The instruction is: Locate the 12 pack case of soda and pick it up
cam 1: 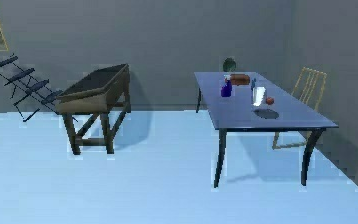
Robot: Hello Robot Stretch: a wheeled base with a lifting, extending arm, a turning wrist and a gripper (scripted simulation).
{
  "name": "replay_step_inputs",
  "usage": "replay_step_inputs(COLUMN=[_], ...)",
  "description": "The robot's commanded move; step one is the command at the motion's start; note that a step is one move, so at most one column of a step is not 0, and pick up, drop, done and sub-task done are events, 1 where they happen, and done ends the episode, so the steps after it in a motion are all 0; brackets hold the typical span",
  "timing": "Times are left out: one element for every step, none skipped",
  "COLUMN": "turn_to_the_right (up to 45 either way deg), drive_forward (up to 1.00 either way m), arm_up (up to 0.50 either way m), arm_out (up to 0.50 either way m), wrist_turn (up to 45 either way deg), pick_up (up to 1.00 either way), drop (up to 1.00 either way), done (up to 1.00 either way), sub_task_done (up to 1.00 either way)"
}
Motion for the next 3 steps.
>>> replay_step_inputs(turn_to_the_right=[0.0, -45.0, -39.0], drive_forward=[0.05, 0.00, 0.00], arm_up=[0.00, 0.00, 0.00], arm_out=[0.00, 0.00, 0.00], wrist_turn=[0.0, 0.0, 0.0], pick_up=[0.00, 0.00, 0.00], drop=[0.00, 0.00, 0.00], done=[0.00, 0.00, 0.00], sub_task_done=[0.00, 0.00, 0.00])
